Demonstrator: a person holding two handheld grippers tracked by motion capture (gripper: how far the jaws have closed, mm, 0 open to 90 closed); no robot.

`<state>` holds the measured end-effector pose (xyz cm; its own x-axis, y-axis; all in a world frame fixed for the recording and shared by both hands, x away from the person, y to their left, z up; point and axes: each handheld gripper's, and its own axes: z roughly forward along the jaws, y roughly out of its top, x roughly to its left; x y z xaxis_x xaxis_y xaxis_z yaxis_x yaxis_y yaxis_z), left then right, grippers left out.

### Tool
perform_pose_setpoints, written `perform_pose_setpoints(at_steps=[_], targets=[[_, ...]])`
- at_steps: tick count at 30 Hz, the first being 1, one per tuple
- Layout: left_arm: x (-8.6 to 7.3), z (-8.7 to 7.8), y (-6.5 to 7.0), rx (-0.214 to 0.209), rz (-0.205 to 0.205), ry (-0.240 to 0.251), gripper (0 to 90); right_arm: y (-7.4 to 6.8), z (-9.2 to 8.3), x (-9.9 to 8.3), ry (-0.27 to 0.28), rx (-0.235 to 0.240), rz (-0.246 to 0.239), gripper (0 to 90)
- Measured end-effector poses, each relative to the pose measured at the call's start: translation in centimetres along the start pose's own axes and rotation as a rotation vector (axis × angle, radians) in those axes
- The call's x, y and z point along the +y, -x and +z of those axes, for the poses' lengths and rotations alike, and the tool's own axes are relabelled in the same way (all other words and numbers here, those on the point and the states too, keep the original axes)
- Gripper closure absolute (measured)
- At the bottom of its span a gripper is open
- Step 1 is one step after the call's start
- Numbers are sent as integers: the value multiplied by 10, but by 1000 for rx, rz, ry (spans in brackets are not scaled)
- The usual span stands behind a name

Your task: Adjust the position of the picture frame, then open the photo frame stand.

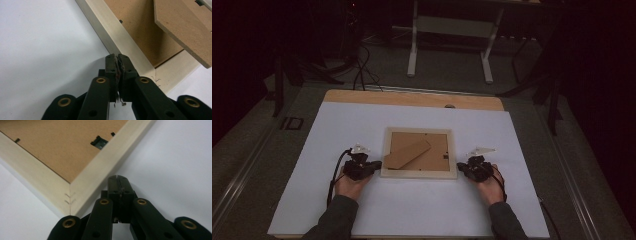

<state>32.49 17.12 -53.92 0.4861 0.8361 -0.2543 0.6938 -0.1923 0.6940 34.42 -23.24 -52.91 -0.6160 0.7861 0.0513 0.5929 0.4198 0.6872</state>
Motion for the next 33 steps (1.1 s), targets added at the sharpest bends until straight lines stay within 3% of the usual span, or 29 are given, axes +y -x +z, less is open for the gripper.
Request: perform_pose_setpoints(at_steps=[3, 6, 13, 19, 25, 28, 33], targets=[[0, -2, 0, 6, 0, 14, 848, -1, -9, -10, 45, -5, 18, 843], [1, -6, 0, 11, -2, 30, 828, 0, -14, -14, 31, -35, 4, 815], [3, -21, -3, 26, -9, 83, 784, 13, -34, -19, 94, -37, 59, 743], [7, -29, -2, 43, 0, 98, 740, 19, -36, -22, 100, -43, 81, 702], [13, -40, 1, 21, -8, 143, 707, 16, -32, -21, 86, -38, 66, 684], [19, -49, 5, -4, 9, 175, 690, 16, -33, -21, 89, -38, 68, 683], [25, -53, 11, -56, 45, 181, 611, 17, -34, -21, 93, -38, 77, 659]])
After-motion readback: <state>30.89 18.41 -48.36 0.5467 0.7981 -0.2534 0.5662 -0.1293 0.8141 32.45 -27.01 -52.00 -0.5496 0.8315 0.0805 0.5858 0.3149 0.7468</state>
